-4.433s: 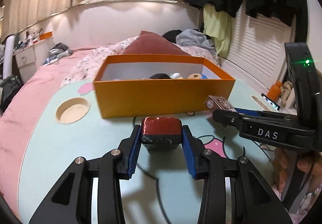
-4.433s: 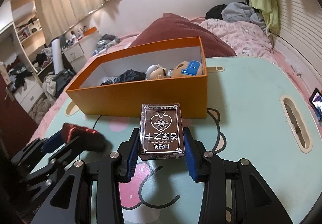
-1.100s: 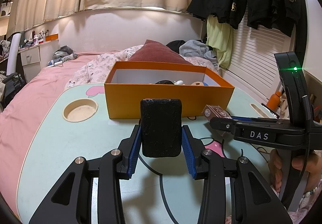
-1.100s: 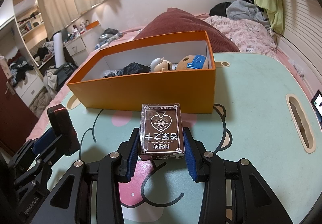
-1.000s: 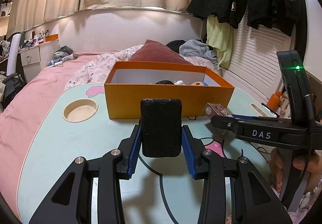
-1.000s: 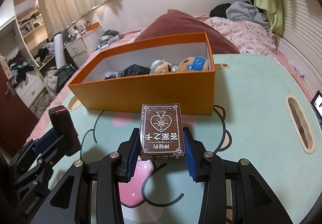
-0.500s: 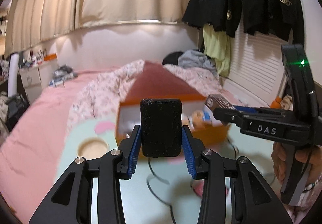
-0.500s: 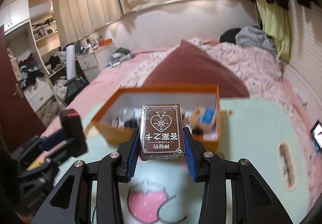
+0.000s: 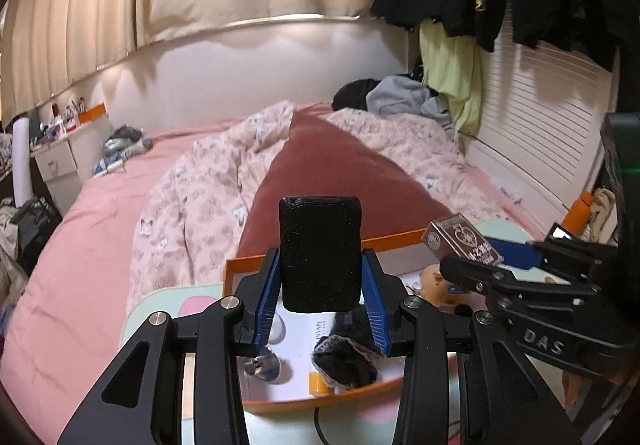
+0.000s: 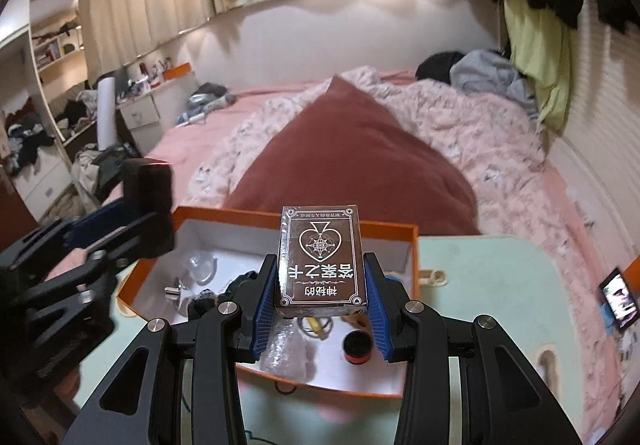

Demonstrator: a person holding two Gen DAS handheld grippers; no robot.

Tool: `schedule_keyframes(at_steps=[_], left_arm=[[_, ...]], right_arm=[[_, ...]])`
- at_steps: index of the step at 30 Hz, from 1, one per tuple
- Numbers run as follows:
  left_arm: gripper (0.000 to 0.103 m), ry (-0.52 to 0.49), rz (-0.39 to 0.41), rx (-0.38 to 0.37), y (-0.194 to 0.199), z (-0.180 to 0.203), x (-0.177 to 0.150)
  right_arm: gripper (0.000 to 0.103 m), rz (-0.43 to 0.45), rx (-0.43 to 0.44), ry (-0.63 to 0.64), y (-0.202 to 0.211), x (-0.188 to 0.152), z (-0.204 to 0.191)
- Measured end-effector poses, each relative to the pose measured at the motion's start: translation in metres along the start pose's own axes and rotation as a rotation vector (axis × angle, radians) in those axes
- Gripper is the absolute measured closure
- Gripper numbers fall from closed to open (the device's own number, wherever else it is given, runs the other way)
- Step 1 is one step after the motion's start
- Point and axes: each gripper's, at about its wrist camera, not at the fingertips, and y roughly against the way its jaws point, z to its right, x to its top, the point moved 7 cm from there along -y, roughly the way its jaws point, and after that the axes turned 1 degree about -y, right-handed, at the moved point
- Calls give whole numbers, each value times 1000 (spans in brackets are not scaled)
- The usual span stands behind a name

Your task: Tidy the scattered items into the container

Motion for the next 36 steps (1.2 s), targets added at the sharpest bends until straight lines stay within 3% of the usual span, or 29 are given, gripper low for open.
schedule_keyframes(at_steps=[6, 18, 19, 23, 36], left_arm=[[62, 88, -70, -36, -22, -11, -6], [62, 104, -125, -20, -33, -7, -18], [62, 104, -131, -21, -33, -7, -18], [62, 113, -136, -34, -29, -8, -19], [62, 83, -162, -47, -16, -2, -35]], right_arm=[[63, -53, 18, -32, -15, -8, 5], [63, -85, 33, -15, -19, -14, -2], [62, -89, 27, -14, -19, -14, -2], [40, -73, 18, -34, -16, -13, 0], [40, -94, 19, -68, -4, -22, -4]])
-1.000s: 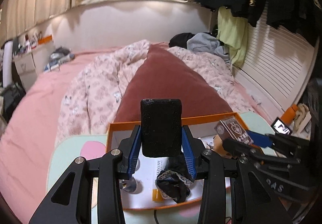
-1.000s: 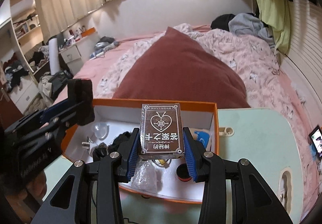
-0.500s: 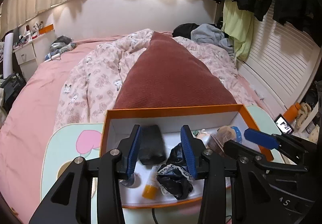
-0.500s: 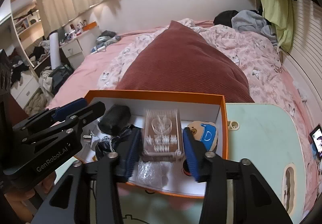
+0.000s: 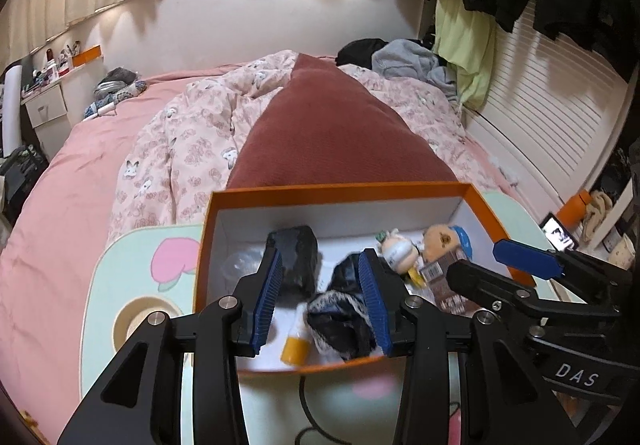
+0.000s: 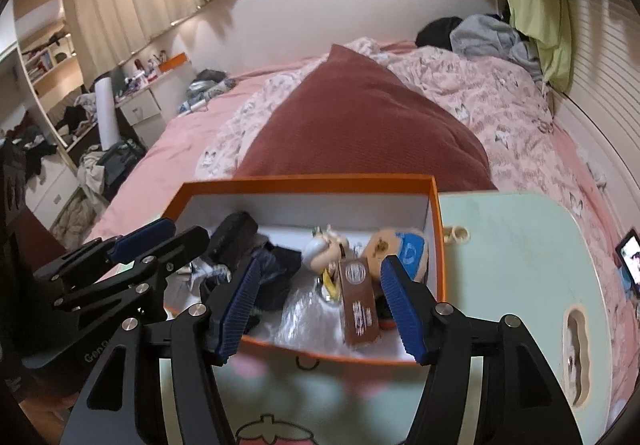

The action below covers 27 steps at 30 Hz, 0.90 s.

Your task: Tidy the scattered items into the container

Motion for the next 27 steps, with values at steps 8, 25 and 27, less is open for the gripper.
schedule_keyframes(at_steps=[8, 25, 27], left_arm=[[62, -9, 48, 7, 25, 6, -11], [45, 0, 12, 50, 41, 9, -90], [45, 9, -20, 70, 31, 6, -100]], right_arm=[[40, -4, -11, 19, 15, -16, -7], [40, -77, -111, 87, 18, -96, 8], [40, -106, -119, 78, 10, -102, 12]])
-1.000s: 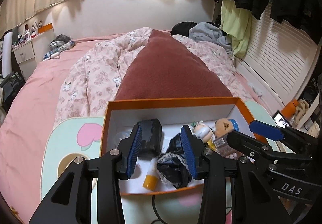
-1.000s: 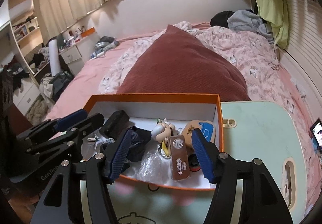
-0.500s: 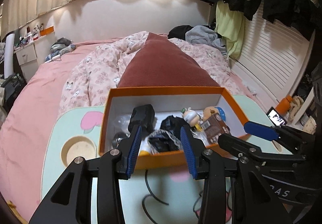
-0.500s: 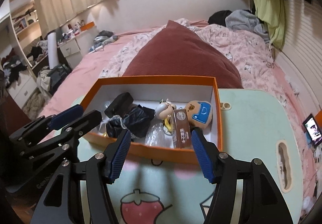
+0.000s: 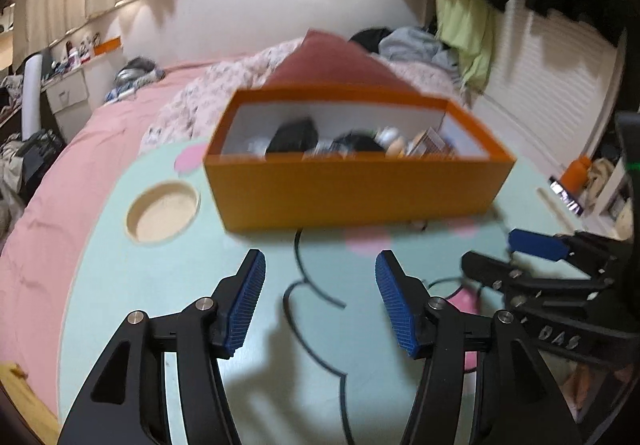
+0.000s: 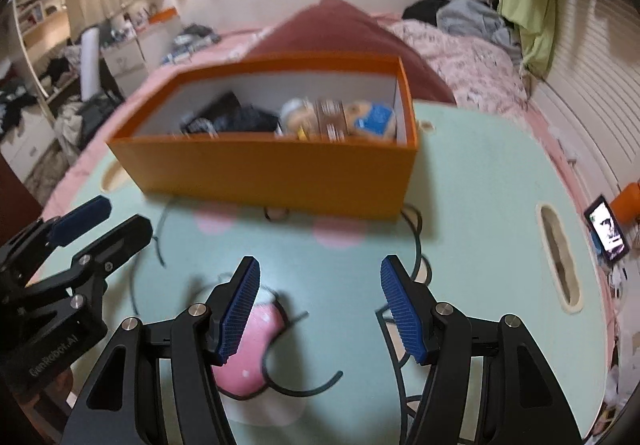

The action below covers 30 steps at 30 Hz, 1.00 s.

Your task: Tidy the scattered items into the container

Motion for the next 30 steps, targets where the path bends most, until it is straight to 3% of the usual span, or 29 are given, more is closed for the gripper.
schedule_keyframes(at_steps=[6, 7, 9, 11, 14, 17, 20, 30], left_arm=[[44, 45, -63, 14, -18, -9, -15], [42, 47, -61, 22, -19, -10, -16], [24, 38, -67, 26, -21, -8, -17], [23, 2, -73, 73, -24, -4, -20], [21, 17, -64, 73, -22, -6, -20], [11, 49, -70, 107, -22, -16, -21], [0, 89, -90, 141, -24, -27, -23], [0, 92, -90, 141, -24, -28, -27]], right_arm=[[38, -35, -54, -17, -8, -10, 10], [32, -32, -64, -13, -8, -12, 10], [25, -33, -78, -7, -9, -14, 10], [18, -36, -91, 9, -10, -16, 8], [14, -39, -91, 1, -10, -17, 11], [3, -55, -93, -5, -13, -18, 13], [1, -61, -91, 5, -14, -19, 12], [0, -63, -93, 12, -13, -19, 11]])
